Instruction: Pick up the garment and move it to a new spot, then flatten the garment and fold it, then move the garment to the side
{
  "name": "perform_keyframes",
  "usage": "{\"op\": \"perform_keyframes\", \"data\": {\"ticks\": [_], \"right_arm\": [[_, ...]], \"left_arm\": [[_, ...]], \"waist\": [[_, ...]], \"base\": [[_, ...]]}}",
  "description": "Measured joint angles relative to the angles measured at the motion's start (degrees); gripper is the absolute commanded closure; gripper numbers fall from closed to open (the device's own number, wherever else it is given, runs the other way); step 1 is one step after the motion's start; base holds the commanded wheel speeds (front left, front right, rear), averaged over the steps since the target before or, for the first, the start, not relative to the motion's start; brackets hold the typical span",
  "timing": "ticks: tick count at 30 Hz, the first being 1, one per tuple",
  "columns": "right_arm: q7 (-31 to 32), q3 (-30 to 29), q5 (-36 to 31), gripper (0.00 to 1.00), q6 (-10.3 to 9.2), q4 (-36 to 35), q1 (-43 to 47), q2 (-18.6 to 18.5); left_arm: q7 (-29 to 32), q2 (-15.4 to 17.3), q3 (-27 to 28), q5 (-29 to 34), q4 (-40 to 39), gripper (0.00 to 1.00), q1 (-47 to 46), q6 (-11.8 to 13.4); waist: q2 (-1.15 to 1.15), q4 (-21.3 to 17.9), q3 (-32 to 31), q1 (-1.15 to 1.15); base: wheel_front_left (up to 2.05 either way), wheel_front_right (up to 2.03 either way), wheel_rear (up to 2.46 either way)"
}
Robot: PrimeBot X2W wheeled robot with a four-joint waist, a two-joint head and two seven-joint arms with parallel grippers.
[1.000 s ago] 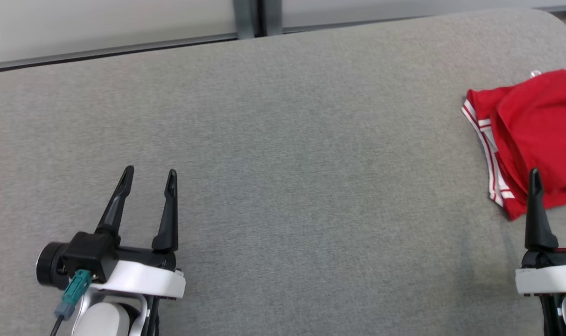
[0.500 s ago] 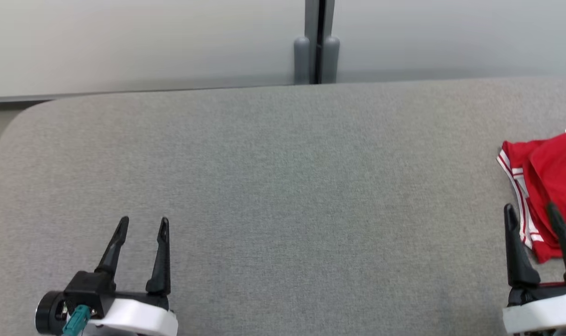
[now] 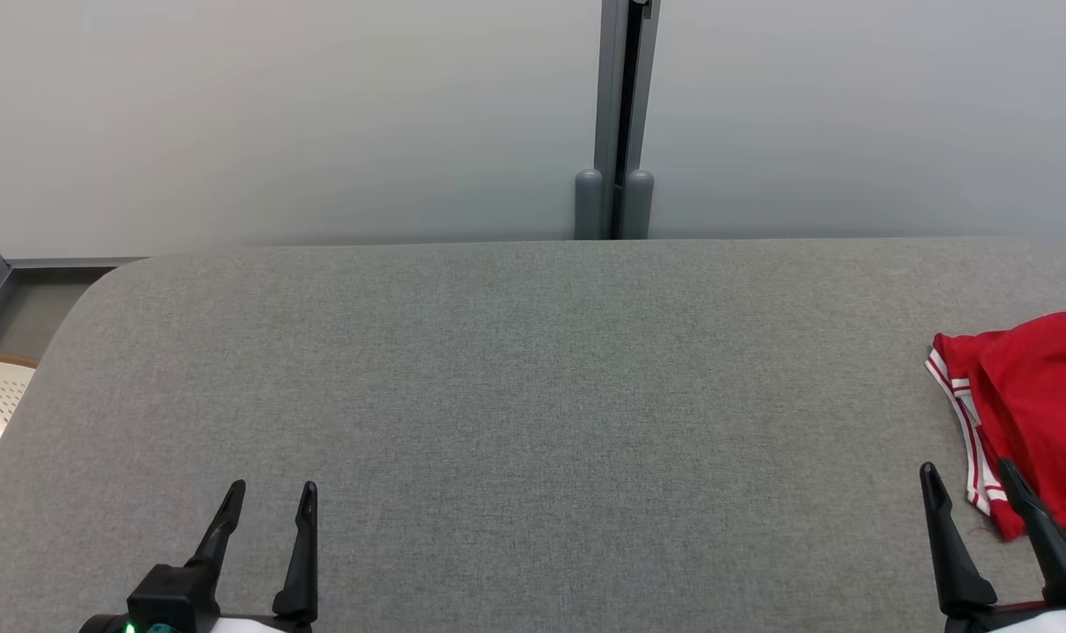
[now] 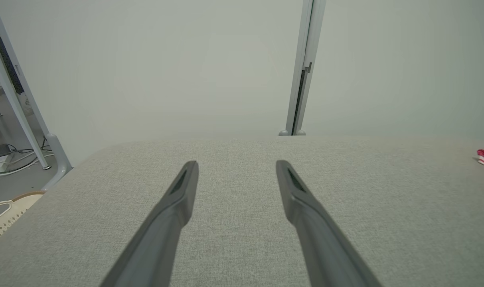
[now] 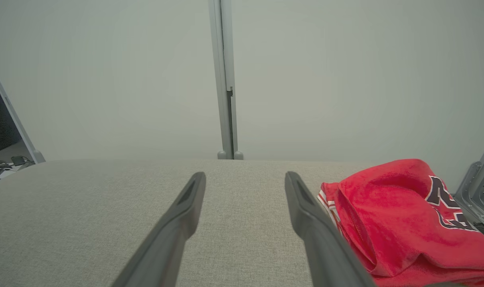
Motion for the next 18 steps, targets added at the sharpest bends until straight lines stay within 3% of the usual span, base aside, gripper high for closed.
{"op": "perform_keyframes", "data": {"ticks": [18], "right_arm": [[-0.5,0.5,0.6,0.0,0.0,1.3,0.1,-0.2]], "left_arm": [[-0.8,0.2,-0.3,-1.3,2.1,0.0,-0.3,-0.1]], "waist": [[0.0,0.0,-0.7,0.0]], "base": [[0.0,0.0,0.0]]}}
